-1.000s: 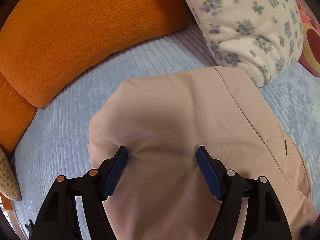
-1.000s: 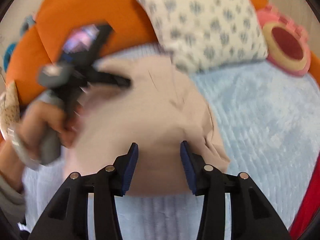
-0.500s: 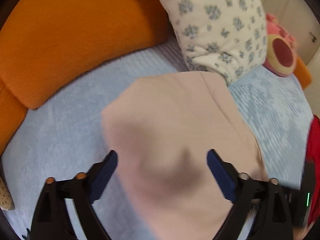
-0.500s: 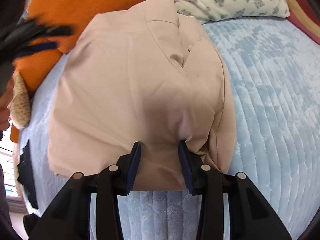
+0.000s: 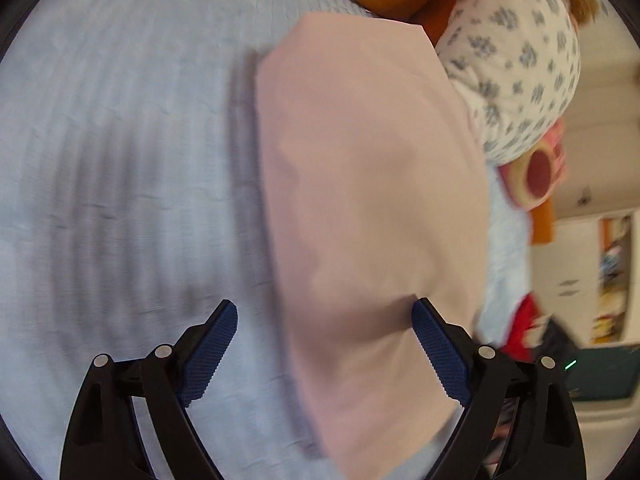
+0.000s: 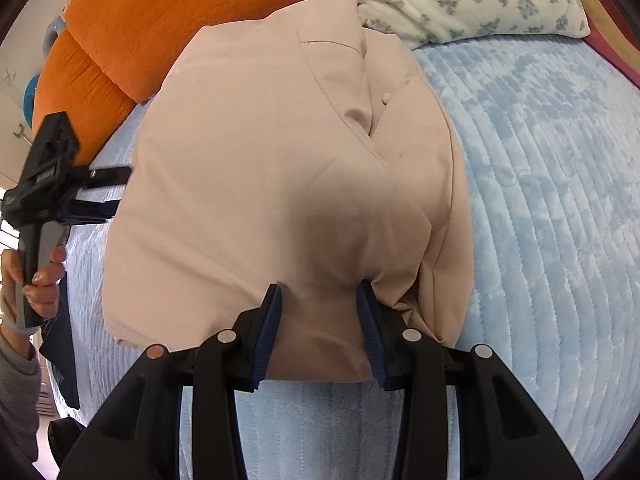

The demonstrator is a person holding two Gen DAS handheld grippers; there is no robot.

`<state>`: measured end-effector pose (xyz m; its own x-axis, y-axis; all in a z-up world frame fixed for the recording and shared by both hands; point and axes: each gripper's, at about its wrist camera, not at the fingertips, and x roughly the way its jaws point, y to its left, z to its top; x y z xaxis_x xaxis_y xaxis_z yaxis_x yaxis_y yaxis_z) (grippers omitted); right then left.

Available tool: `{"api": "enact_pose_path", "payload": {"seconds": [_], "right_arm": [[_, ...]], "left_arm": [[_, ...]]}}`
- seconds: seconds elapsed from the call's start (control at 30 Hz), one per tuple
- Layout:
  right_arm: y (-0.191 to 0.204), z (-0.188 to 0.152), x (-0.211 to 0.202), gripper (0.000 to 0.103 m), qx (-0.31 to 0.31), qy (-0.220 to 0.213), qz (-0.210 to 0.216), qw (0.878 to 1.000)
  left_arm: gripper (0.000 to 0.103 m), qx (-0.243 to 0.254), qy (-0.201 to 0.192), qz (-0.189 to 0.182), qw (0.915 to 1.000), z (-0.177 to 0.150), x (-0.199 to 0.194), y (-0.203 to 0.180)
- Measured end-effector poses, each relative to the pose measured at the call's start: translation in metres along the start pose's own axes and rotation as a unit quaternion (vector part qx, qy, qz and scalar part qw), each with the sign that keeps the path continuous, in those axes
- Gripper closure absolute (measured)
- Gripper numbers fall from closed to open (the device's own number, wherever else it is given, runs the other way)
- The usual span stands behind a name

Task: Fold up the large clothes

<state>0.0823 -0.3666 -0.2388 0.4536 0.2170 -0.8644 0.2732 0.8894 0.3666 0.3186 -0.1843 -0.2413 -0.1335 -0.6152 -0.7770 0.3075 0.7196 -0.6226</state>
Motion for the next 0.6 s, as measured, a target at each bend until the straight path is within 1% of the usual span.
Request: {"api": "enact_pose_path", "payload": {"seconds": [0.07, 0.1, 0.17, 0.2, 0.23, 0.27, 0.3, 0.33, 0.37, 0.4, 0.47, 0.5, 0.53, 0.57, 0.6], "right_arm": [[-0.003, 0.0, 0.0, 0.064, 0.002, 0.001, 0.008, 1.0], [-0.005, 0.001, 0.0, 0.064, 0.005, 0.001, 0.017, 1.0], [-0.012, 0.002, -0.003, 0.063, 0.011, 0.004, 0.041, 0.999], [-0.016, 0.003, -0.006, 0.062, 0.014, 0.005, 0.053, 0.999], [-0.023, 0.006, -0.012, 0.062, 0.022, 0.003, 0.077, 0.997], [-0.03, 0.008, -0.019, 0.061, 0.033, -0.001, 0.098, 0.995], [-0.043, 0.013, -0.03, 0.057, 0.053, -0.009, 0.135, 0.989], [-0.059, 0.019, -0.04, 0.039, 0.074, -0.013, 0.173, 0.982], [-0.071, 0.023, -0.045, 0.011, 0.086, -0.013, 0.193, 0.977], [-0.09, 0.032, -0.053, 0.005, 0.103, -0.017, 0.198, 0.975], [-0.117, 0.045, -0.061, 0.005, 0.113, -0.026, 0.193, 0.974], [-0.134, 0.052, -0.061, 0.004, 0.122, -0.023, 0.196, 0.973], [-0.149, 0.059, -0.054, 0.004, 0.133, -0.011, 0.203, 0.97], [-0.156, 0.062, -0.048, 0.004, 0.137, -0.001, 0.211, 0.968], [-0.164, 0.066, -0.038, 0.004, 0.143, 0.013, 0.232, 0.962]], "left_arm": [[0.012, -0.022, 0.004, -0.047, 0.9986, 0.005, 0.013, -0.002], [0.01, -0.024, 0.004, -0.05, 0.9985, 0.007, 0.02, -0.007], [0.004, -0.012, 0.003, -0.029, 0.9995, 0.009, 0.029, -0.018], [0.004, -0.006, 0.004, -0.023, 0.9997, 0.01, 0.033, -0.022], [0.003, 0.001, 0.006, -0.013, 0.9999, 0.011, 0.037, -0.025], [0.003, 0.002, 0.008, -0.013, 0.9999, 0.012, 0.039, -0.024], [0.003, -0.001, 0.011, -0.017, 0.9998, 0.014, 0.041, -0.023], [0.003, -0.003, 0.016, -0.022, 0.9996, 0.014, 0.042, -0.02], [0.003, -0.007, 0.02, -0.027, 0.9994, 0.014, 0.043, -0.016], [0.002, -0.01, 0.022, -0.03, 0.9993, 0.014, 0.044, -0.013], [0.002, -0.013, 0.023, -0.034, 0.9991, 0.014, 0.045, -0.011], [0.002, -0.011, 0.022, -0.033, 0.9992, 0.013, 0.044, -0.011], [0.002, -0.008, 0.021, -0.029, 0.9993, 0.013, 0.041, -0.008], [0.002, -0.008, 0.021, -0.028, 0.9993, 0.013, 0.04, -0.008], [0.002, -0.009, 0.021, -0.027, 0.9994, 0.012, 0.037, -0.005]]}}
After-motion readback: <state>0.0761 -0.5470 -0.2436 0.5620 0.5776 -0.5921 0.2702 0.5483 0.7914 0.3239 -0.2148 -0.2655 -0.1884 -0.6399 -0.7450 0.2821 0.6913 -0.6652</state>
